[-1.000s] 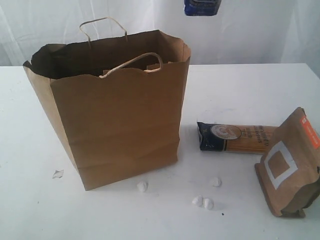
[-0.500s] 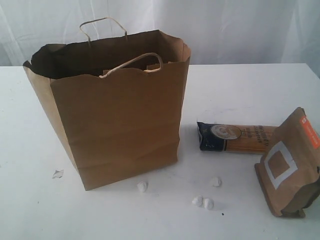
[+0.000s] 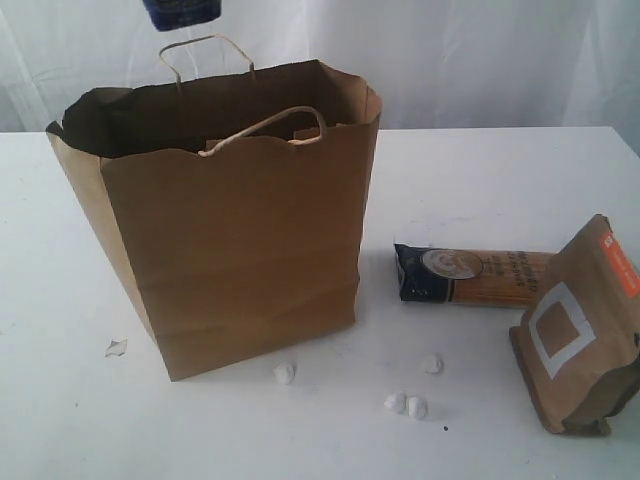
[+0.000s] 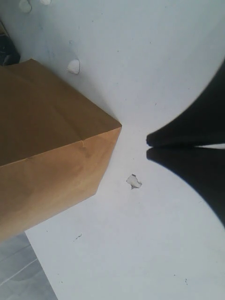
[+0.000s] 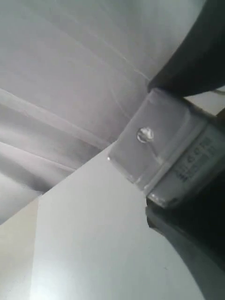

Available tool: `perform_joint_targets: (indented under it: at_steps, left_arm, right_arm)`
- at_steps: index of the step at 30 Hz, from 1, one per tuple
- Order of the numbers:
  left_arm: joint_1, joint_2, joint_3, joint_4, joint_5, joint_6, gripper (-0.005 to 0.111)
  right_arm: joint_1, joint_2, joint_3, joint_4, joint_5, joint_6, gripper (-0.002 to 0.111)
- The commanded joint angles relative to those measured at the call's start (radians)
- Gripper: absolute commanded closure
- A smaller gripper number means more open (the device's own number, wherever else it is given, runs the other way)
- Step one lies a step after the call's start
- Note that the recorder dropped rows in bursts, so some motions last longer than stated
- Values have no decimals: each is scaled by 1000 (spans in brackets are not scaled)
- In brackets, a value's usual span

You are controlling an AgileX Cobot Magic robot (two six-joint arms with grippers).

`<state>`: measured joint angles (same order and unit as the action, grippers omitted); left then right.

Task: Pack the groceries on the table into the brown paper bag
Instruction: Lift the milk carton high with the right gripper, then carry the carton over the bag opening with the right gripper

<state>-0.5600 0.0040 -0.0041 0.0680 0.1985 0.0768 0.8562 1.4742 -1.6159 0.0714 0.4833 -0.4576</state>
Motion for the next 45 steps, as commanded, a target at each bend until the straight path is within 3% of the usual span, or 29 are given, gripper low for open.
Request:
perform_joint_targets:
  at_steps: [1, 16, 27, 35, 38, 42, 45]
  left_arm:
    - [-1, -4, 4, -3, 1, -2, 106]
    - [-1, -4, 4, -3, 1, -2, 106]
    - [-1, -4, 4, -3, 1, -2, 106]
    - [-1, -4, 4, -3, 1, -2, 106]
    - [-1, -4, 4, -3, 1, -2, 106]
    - [-1, -4, 4, -3, 1, -2, 106]
    - [-1, -4, 4, -3, 1, -2, 106]
  right_arm:
    - [21, 49, -44, -6, -28, -17, 108]
    - [31, 143, -61, -20, 87, -17, 108]
    - [-60, 194, -57, -162, 151, 42, 108]
    - [-60, 243, -57, -157, 229, 42, 108]
    - [-60, 255, -57, -157, 258, 62, 102]
    - [-60, 254, -57, -151, 277, 70, 82]
    - [-60, 240, -57, -151, 298, 96, 76]
